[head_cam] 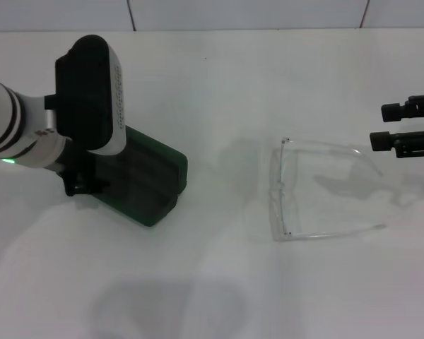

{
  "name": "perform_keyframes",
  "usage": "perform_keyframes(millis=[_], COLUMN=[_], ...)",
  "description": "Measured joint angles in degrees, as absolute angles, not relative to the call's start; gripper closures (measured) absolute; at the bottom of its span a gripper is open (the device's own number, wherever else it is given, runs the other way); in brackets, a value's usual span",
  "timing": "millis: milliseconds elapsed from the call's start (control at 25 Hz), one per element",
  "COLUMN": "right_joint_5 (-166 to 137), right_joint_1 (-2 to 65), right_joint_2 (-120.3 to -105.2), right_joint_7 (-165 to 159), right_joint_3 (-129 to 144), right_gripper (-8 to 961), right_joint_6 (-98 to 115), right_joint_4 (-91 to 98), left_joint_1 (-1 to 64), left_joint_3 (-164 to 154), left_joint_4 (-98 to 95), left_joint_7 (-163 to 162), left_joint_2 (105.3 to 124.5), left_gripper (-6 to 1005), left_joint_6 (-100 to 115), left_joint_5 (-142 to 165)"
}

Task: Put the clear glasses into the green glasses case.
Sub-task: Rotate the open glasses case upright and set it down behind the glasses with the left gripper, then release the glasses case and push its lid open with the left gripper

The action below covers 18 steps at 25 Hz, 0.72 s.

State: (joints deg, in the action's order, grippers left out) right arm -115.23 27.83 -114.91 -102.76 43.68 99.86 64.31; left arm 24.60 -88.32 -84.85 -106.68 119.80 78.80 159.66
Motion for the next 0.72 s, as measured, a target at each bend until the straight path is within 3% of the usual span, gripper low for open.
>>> perform_keyframes(millis=[720], right_joint_5=[-114.84], right_joint_1=[28.14], right_joint_2=[-114.7], right_joint_7=[-102.01], right_joint_3=[43.12], right_gripper=[276], right_joint_6=[99.38], right_joint_4=[63.89], left_joint_1=[17.75], left_joint_3=[-88.8], left_joint_4=[-97.04], left_joint_7=[-108.13], left_joint_2=[119.86], left_gripper=[515], left_joint_6=[84.91], left_joint_5=[161.71])
